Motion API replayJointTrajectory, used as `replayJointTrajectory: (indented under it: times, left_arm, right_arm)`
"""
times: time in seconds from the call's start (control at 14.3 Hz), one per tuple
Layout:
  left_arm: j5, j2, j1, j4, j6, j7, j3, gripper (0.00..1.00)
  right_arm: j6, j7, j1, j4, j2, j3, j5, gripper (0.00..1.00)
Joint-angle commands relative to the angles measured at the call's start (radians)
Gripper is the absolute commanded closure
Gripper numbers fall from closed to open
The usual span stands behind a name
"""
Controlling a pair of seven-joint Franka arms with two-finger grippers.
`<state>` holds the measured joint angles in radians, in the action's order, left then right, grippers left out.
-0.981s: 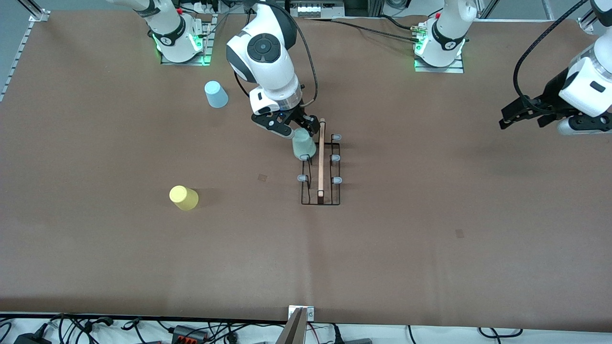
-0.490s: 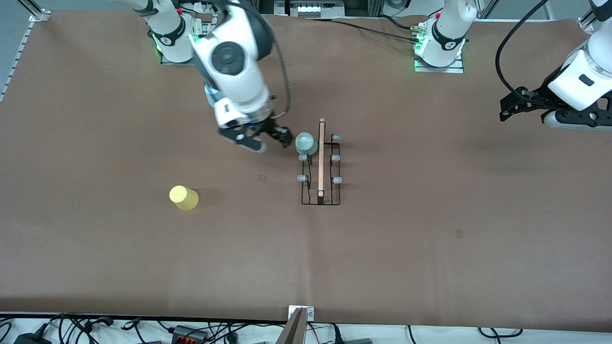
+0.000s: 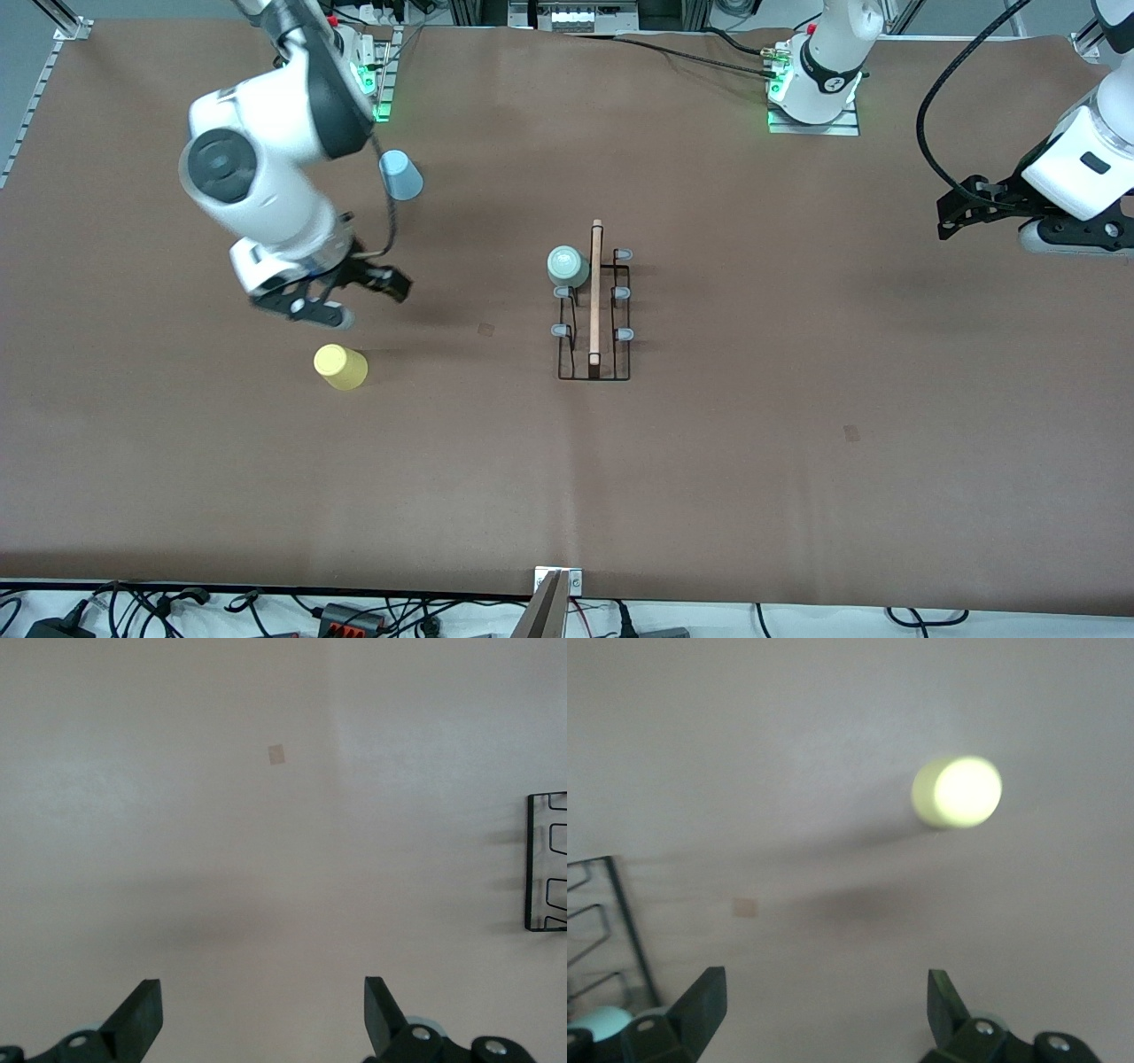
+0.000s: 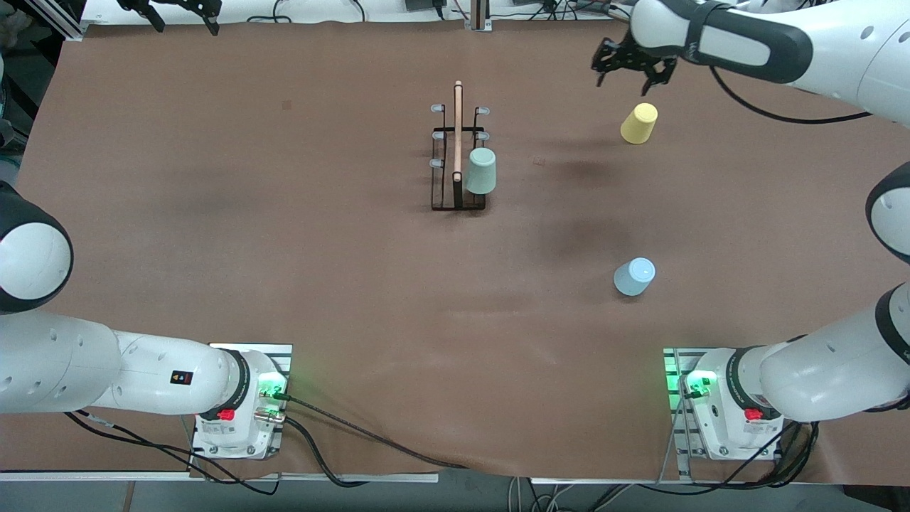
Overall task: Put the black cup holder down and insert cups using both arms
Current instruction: 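Move the right gripper to the yellow cup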
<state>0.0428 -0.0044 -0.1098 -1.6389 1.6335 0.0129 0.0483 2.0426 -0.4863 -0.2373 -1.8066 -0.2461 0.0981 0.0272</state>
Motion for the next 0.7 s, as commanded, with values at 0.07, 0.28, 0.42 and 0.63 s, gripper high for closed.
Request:
replayJointTrajectory:
  times: [0.07,0.28,0.42,0.63]
  left_arm:
    - [0.012,0.007,0.004,0.03,-0.021,-0.022,0.005,0.0]
    - [0.011,0.004,0.019,0.025,-0.026,-0.022,0.004,0.0]
    - [0.009,0.004,0.018,0.03,-0.026,-0.022,-0.002,0.0]
    - [0.008,0.006,0.018,0.03,-0.024,-0.022,-0.001,0.0]
  right_arm:
    - [0.08,0.299,0.062,-0.008,-0.071,-0.046,-0.051,0.0]
    - [0.235,0.322,0.062,-0.023,-0.149,-0.072,-0.145,0.0]
    - [0.351,0.321,0.061,-0.036,-0.194,-0.072,-0.145,0.0]
    - [0.401,0.322,0.056,-0.042,-0.231,-0.072,-0.147,0.0]
